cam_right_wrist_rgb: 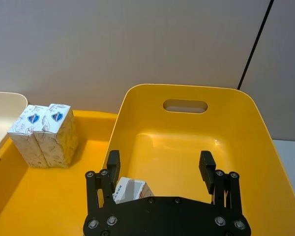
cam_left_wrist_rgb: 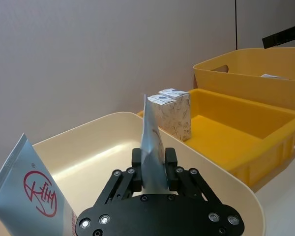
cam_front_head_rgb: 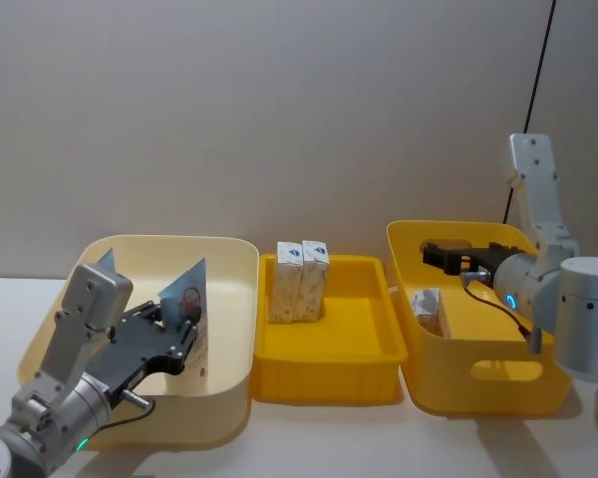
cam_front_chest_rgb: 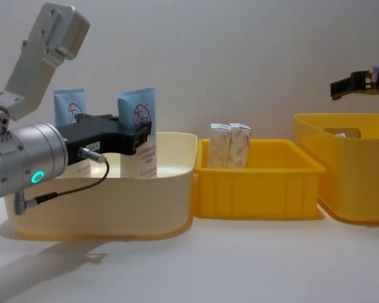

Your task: Bimanual collaborative sorting of washing and personal care products

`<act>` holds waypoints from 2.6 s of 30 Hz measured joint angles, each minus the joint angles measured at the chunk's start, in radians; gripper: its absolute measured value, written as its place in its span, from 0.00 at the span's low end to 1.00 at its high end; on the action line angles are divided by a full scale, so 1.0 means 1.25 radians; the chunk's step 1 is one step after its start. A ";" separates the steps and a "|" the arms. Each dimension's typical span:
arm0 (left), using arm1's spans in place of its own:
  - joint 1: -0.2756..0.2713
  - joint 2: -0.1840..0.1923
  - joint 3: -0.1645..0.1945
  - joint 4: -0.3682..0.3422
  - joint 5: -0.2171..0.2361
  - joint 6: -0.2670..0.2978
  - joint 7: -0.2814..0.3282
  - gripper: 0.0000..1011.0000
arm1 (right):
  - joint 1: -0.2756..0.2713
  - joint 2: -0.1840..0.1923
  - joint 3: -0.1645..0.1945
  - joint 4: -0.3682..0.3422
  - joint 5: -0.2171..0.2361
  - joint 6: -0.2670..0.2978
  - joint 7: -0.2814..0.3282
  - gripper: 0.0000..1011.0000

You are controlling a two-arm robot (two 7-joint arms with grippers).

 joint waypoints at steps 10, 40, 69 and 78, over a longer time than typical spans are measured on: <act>0.000 0.000 0.000 0.000 0.000 0.000 -0.001 0.19 | 0.000 0.000 0.000 0.000 0.000 0.000 0.000 0.99; 0.000 0.000 0.000 0.000 0.000 0.000 -0.001 0.18 | 0.000 0.000 0.000 0.000 0.000 0.000 0.000 0.99; -0.032 -0.004 -0.043 -0.091 0.016 -0.072 0.010 0.18 | 0.000 0.000 0.000 0.001 0.000 0.000 0.001 0.99; -0.057 -0.017 -0.064 -0.114 -0.007 -0.086 -0.006 0.18 | 0.006 0.014 -0.024 0.011 -0.010 -0.025 0.033 0.99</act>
